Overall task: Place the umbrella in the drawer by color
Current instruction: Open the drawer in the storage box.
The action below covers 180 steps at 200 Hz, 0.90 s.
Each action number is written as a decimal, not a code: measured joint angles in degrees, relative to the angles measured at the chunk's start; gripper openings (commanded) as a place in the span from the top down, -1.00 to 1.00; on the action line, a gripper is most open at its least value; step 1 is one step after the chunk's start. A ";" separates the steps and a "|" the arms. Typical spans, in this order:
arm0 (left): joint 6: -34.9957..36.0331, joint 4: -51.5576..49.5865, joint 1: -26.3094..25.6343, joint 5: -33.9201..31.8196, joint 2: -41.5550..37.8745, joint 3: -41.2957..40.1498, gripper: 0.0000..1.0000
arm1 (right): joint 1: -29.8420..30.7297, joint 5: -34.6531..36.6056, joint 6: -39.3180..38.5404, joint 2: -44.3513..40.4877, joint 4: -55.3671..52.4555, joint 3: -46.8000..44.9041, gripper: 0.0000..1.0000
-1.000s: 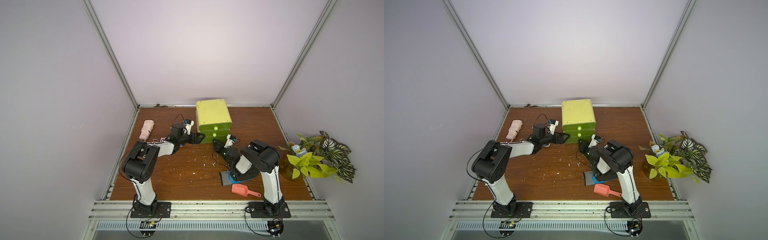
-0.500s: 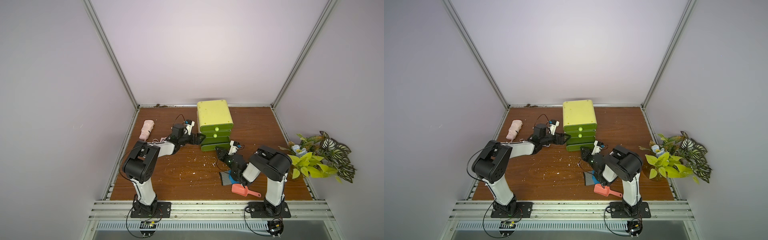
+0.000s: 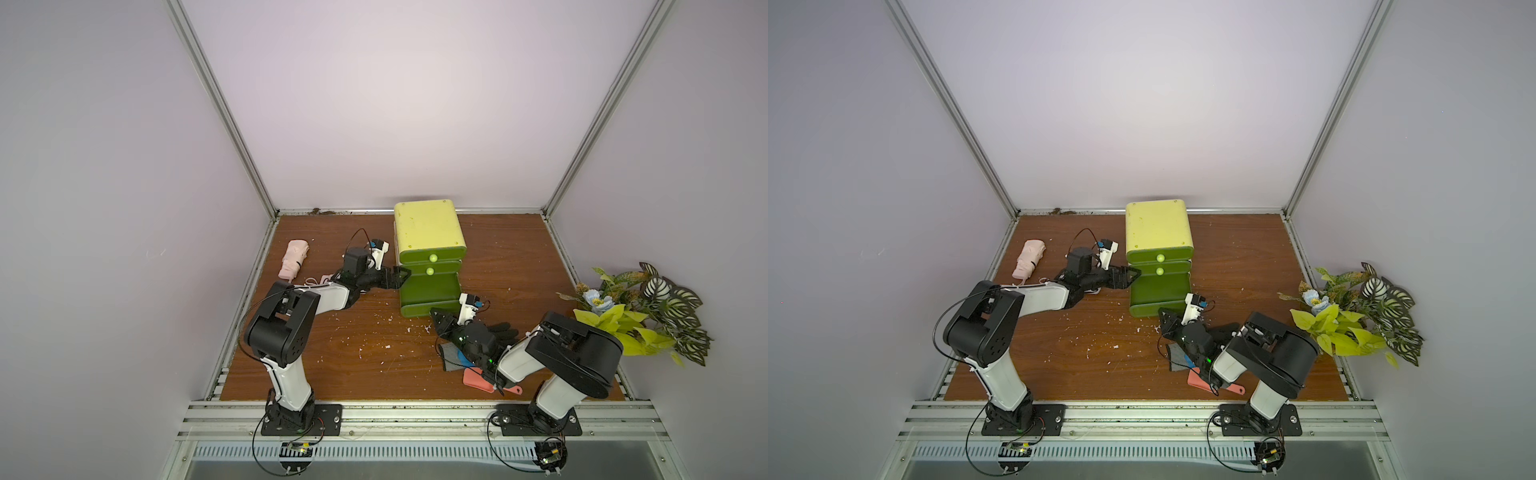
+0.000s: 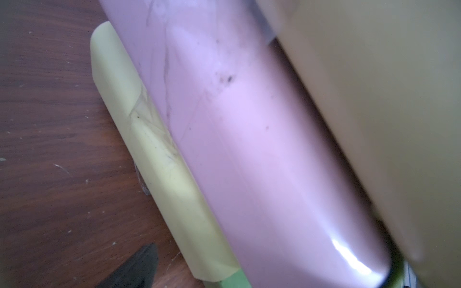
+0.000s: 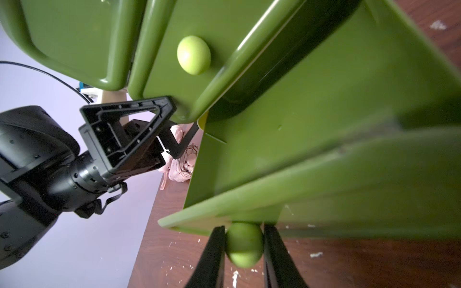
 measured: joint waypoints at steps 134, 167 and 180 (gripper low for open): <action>-1.53 -3.28 0.00 -3.26 -4.76 -0.61 -0.99 | 3.19 -0.76 -4.59 -8.04 -15.63 0.57 -0.06; -4.96 -4.15 0.00 -5.57 -8.28 -3.17 -0.99 | 3.19 -1.11 -10.93 -19.19 -27.19 1.40 -0.22; -6.64 -4.17 0.00 -7.08 -11.02 -5.18 -0.99 | 3.19 -0.87 -14.21 -24.68 -31.98 1.46 -0.31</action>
